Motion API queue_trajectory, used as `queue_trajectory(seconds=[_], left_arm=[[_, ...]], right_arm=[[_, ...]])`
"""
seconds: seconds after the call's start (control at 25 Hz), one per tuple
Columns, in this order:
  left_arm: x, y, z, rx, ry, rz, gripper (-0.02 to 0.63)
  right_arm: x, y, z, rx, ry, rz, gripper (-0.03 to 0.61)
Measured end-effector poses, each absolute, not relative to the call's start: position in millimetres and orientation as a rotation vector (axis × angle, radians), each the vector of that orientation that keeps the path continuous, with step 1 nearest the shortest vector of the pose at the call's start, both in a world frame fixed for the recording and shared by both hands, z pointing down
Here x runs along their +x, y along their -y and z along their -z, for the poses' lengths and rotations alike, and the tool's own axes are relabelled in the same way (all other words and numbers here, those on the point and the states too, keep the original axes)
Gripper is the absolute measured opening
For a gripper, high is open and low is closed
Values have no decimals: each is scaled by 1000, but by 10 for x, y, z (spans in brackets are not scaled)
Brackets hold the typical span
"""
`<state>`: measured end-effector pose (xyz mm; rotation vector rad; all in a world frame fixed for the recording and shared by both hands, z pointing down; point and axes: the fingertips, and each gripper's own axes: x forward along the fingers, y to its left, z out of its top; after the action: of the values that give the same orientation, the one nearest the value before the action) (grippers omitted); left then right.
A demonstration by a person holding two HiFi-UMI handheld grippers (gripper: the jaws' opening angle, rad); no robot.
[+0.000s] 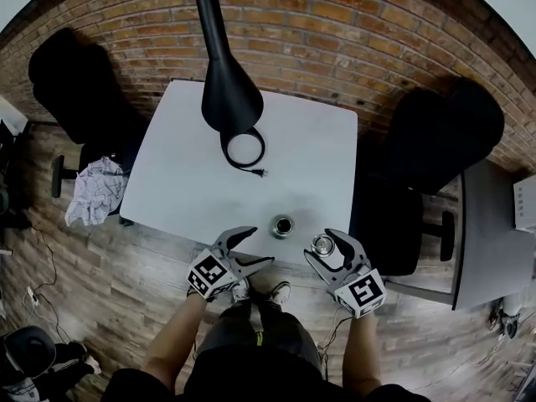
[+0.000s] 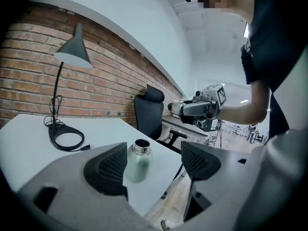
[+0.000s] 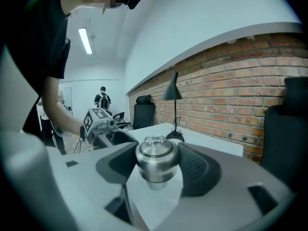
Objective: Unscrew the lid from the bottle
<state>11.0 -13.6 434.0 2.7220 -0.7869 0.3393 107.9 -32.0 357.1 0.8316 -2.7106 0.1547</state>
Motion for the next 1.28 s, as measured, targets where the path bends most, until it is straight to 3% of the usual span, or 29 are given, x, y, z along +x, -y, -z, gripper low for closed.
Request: queue_trajectory(seconds=[0.04,0.12,0.24,0.44,0.8,1.28], left_arm=[[63,140,-4268,2717,822,-329,361],[-28,147,-4151,2715,886,-328,199],[-131,147,-3962,2732,966,-338,58],[-347,149,-3458,2772,1177,-306,25],[-782,-128,-2596,2787,1446,-107,23],[-1080,-211,-2300,2765,1616,-42,23]], right_arm=[[1117,310,-3544,858,2709,-156,270],[1191,297,-3494,915,2703,-186,270],[1298,275,-3360,1002,2694,-198,270],[1550,266,-3039,1169,2656,-158,270],[2017,82,-2496,1381,2621,-130,270],[1929,25,-2230,1403,2600,-4,270]])
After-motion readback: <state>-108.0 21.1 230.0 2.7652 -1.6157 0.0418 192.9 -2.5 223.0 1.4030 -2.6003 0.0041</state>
